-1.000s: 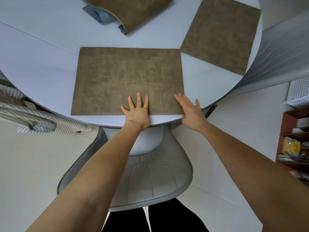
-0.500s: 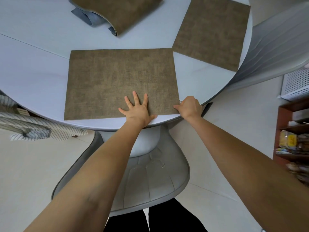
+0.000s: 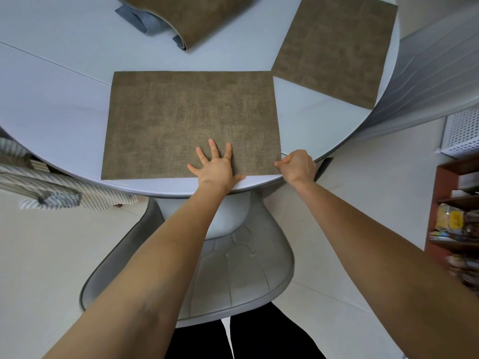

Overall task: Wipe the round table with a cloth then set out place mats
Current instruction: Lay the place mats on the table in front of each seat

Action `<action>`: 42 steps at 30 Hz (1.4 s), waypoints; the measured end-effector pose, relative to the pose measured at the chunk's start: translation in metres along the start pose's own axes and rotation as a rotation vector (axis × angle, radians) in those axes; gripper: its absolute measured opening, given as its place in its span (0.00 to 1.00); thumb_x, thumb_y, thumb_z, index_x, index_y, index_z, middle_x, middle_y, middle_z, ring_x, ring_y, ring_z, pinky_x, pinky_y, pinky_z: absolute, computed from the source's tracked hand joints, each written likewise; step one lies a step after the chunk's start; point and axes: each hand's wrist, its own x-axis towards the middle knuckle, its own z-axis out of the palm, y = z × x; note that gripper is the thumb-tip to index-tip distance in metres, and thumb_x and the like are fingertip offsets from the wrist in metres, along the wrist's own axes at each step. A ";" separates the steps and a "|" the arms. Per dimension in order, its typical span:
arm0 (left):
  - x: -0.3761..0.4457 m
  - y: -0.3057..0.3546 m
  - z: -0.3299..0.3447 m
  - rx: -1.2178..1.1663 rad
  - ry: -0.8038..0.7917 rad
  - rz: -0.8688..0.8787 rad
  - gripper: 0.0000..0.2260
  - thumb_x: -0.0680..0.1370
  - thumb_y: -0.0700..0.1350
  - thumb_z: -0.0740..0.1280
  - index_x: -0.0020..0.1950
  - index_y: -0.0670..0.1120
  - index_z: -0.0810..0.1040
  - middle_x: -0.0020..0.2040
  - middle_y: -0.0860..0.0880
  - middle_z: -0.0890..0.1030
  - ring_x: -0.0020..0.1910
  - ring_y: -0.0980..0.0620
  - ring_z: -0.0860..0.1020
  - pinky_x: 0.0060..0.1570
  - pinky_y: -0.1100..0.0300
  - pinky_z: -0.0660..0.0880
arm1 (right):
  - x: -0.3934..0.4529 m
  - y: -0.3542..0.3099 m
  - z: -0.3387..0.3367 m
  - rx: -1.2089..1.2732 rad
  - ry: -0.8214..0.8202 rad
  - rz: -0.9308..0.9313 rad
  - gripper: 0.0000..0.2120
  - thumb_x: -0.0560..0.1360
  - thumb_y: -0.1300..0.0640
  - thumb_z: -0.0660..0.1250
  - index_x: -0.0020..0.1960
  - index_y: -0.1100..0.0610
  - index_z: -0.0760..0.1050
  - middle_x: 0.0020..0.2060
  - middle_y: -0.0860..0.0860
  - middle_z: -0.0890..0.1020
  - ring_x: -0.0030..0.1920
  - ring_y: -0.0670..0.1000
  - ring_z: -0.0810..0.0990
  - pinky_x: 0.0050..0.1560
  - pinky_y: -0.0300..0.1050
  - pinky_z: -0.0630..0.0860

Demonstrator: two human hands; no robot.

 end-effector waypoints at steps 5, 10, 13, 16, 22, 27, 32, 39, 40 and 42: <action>0.001 0.001 0.001 0.024 -0.007 -0.002 0.41 0.76 0.63 0.63 0.79 0.55 0.40 0.78 0.44 0.35 0.75 0.33 0.38 0.68 0.27 0.48 | -0.007 0.000 -0.003 -0.190 0.101 -0.135 0.14 0.74 0.51 0.72 0.53 0.61 0.77 0.52 0.56 0.80 0.56 0.58 0.77 0.59 0.52 0.72; -0.002 -0.011 -0.013 0.142 0.026 0.119 0.33 0.79 0.61 0.60 0.79 0.51 0.52 0.79 0.45 0.49 0.76 0.37 0.52 0.66 0.38 0.64 | -0.022 0.003 0.007 -0.443 0.034 -0.665 0.31 0.79 0.52 0.61 0.78 0.56 0.54 0.78 0.57 0.53 0.77 0.59 0.52 0.75 0.55 0.55; -0.006 -0.055 -0.028 0.165 0.169 0.143 0.25 0.80 0.57 0.59 0.73 0.47 0.63 0.73 0.45 0.63 0.70 0.42 0.64 0.62 0.45 0.68 | -0.023 0.002 0.017 -0.541 -0.234 -0.597 0.32 0.81 0.47 0.57 0.79 0.52 0.47 0.79 0.53 0.45 0.78 0.55 0.44 0.77 0.51 0.46; -0.007 -0.116 -0.038 0.199 0.208 0.056 0.27 0.80 0.59 0.57 0.76 0.49 0.59 0.78 0.44 0.54 0.76 0.41 0.53 0.71 0.42 0.59 | -0.029 -0.022 0.017 -0.595 -0.171 -0.499 0.28 0.79 0.48 0.62 0.75 0.55 0.60 0.76 0.57 0.59 0.75 0.59 0.58 0.72 0.55 0.58; -0.007 -0.196 -0.053 0.268 0.034 0.104 0.31 0.81 0.61 0.51 0.79 0.52 0.42 0.79 0.49 0.39 0.78 0.45 0.41 0.74 0.40 0.44 | -0.051 -0.111 0.046 -0.475 -0.204 -0.665 0.30 0.82 0.43 0.53 0.79 0.51 0.48 0.79 0.52 0.44 0.78 0.54 0.43 0.77 0.53 0.44; 0.006 -0.196 -0.077 0.221 -0.161 0.253 0.30 0.80 0.61 0.54 0.79 0.50 0.54 0.79 0.49 0.50 0.77 0.45 0.53 0.72 0.38 0.49 | -0.051 -0.158 0.067 -0.559 -0.444 -0.310 0.29 0.82 0.46 0.57 0.79 0.54 0.53 0.79 0.54 0.48 0.77 0.58 0.52 0.75 0.50 0.54; 0.023 -0.273 -0.172 0.306 -0.219 0.390 0.21 0.79 0.55 0.60 0.69 0.46 0.72 0.66 0.44 0.74 0.62 0.43 0.74 0.63 0.47 0.71 | -0.095 -0.264 0.090 -0.442 -0.242 -0.159 0.20 0.82 0.50 0.57 0.66 0.61 0.74 0.64 0.60 0.76 0.64 0.60 0.74 0.61 0.48 0.70; 0.045 -0.334 -0.272 0.382 -0.091 0.481 0.22 0.82 0.54 0.57 0.74 0.47 0.66 0.72 0.46 0.68 0.70 0.45 0.67 0.66 0.50 0.66 | -0.128 -0.350 0.112 -0.165 0.009 -0.143 0.15 0.81 0.51 0.59 0.61 0.60 0.74 0.57 0.58 0.80 0.58 0.60 0.77 0.57 0.52 0.75; 0.050 -0.334 -0.278 0.370 -0.078 0.485 0.22 0.82 0.54 0.57 0.74 0.48 0.66 0.72 0.46 0.68 0.70 0.45 0.67 0.65 0.50 0.66 | -0.123 -0.356 0.107 -0.118 0.041 -0.133 0.16 0.81 0.51 0.59 0.62 0.61 0.74 0.57 0.58 0.80 0.59 0.60 0.77 0.58 0.53 0.74; 0.061 -0.331 -0.294 0.367 -0.025 0.519 0.22 0.82 0.54 0.57 0.74 0.49 0.65 0.72 0.48 0.68 0.70 0.46 0.67 0.65 0.51 0.66 | -0.107 -0.368 0.094 -0.049 0.117 -0.113 0.16 0.81 0.53 0.60 0.63 0.62 0.72 0.58 0.59 0.79 0.60 0.61 0.76 0.59 0.54 0.74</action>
